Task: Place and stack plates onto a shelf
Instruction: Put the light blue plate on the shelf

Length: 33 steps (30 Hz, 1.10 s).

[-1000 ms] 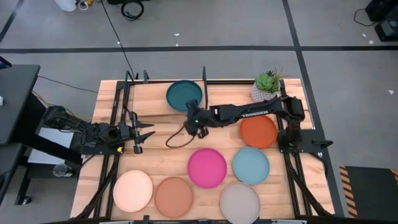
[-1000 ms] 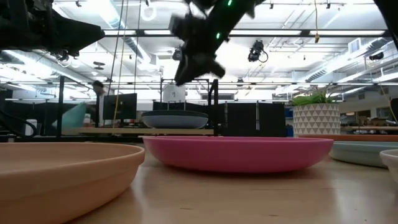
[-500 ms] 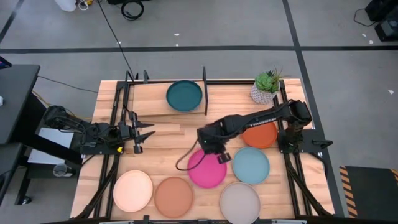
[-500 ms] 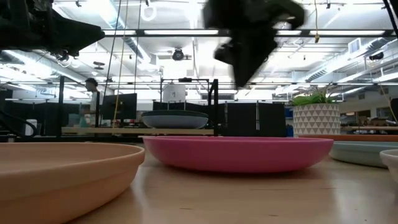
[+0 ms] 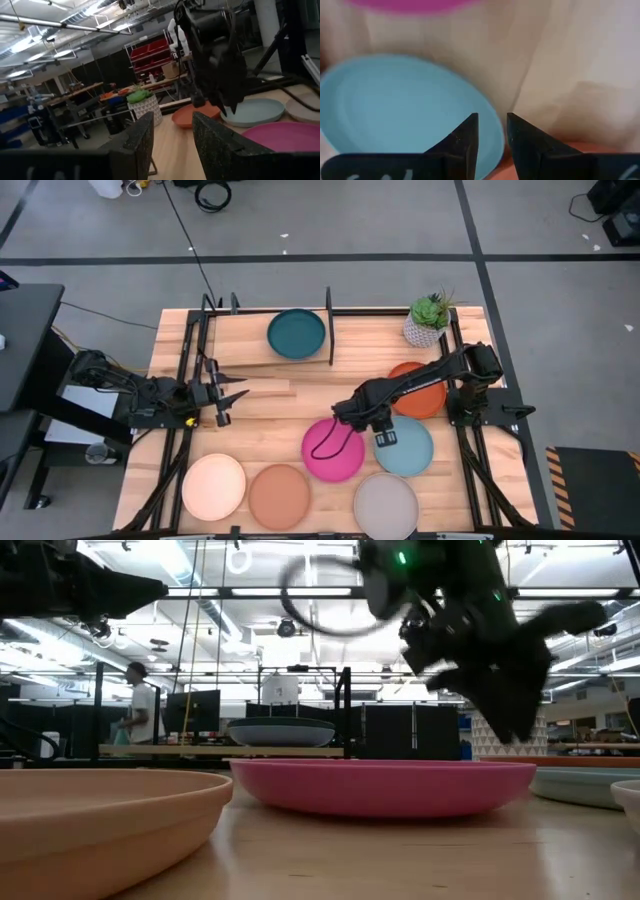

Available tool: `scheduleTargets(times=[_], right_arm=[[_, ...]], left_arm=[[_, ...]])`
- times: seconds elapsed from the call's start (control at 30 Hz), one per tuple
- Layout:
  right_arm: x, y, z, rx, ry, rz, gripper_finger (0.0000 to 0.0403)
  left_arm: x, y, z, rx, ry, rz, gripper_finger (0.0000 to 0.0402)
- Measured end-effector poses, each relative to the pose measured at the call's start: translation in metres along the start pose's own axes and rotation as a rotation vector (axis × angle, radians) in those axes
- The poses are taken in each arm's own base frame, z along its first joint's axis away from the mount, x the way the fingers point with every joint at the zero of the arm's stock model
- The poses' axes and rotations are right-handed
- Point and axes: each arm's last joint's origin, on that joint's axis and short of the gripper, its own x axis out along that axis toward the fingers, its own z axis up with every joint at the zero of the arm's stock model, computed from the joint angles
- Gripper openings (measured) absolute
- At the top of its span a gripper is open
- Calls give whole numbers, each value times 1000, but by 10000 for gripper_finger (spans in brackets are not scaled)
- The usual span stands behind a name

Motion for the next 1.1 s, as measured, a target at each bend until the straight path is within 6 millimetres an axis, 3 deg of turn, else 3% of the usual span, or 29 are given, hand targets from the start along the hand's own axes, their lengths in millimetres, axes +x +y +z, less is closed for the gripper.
scheduleTargets(times=[0.37,0.77,1.1], right_arm=[[37,-3,-10,-9,25,-19,95],[37,-4,-10,-19,17,-14,15],[35,-19,-17,-27,98,-111,16]], left_arm=[[0,1,1,37,-10,5,142],[0,0,1,33,-10,4,142],[0,0,1,25,-10,4,142]])
